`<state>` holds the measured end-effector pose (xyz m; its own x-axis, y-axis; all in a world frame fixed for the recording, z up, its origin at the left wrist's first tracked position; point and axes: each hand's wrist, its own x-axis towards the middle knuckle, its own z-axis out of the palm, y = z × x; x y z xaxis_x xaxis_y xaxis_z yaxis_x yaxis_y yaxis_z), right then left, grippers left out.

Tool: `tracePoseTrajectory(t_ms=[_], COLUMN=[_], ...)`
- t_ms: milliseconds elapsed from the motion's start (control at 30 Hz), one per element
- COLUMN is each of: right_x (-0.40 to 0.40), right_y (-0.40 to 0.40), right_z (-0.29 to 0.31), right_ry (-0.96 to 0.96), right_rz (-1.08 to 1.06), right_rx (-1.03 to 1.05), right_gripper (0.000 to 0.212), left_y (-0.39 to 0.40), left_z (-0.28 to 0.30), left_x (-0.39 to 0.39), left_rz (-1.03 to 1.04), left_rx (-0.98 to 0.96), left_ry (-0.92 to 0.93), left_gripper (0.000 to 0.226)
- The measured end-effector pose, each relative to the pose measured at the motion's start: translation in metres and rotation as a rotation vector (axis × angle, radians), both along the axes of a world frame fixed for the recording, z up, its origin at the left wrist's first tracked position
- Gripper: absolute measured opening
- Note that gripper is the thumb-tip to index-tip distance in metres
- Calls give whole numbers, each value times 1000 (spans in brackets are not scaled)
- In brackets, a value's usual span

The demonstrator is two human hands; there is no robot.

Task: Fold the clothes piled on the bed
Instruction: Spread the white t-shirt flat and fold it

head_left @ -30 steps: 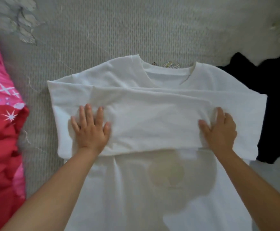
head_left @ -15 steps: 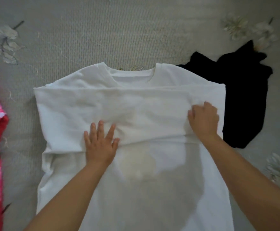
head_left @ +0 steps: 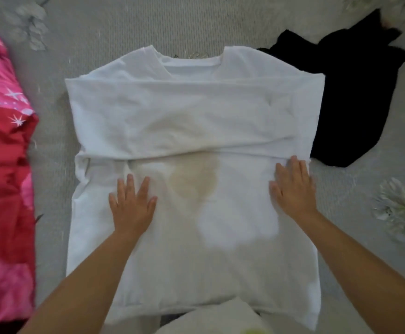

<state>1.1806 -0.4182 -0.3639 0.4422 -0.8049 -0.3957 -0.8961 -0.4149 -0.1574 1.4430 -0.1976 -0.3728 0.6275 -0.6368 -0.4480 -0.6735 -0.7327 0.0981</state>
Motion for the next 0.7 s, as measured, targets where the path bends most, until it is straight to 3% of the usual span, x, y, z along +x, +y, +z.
tracePoseTrajectory(t_ms=[100, 167, 400, 500, 700], right_x=[-45, -67, -111, -118, -128], right_y=[49, 81, 174, 201, 219], right_z=[-11, -11, 2, 6, 24], right_ry=[31, -12, -43, -42, -113], right_rz=[-22, -121, -437, -494, -481], right_rx=[37, 32, -30, -32, 16], right_gripper=[64, 68, 68, 50, 52], left_y=[66, 105, 195, 212, 239], left_z=[1, 2, 11, 13, 20], left_x=[-32, -45, -59, -56, -47], left_rz=[152, 255, 634, 611, 482], left_rx=[86, 171, 69, -25, -315], left_ry=[28, 54, -6, 19, 278], left_gripper=[59, 57, 63, 69, 60])
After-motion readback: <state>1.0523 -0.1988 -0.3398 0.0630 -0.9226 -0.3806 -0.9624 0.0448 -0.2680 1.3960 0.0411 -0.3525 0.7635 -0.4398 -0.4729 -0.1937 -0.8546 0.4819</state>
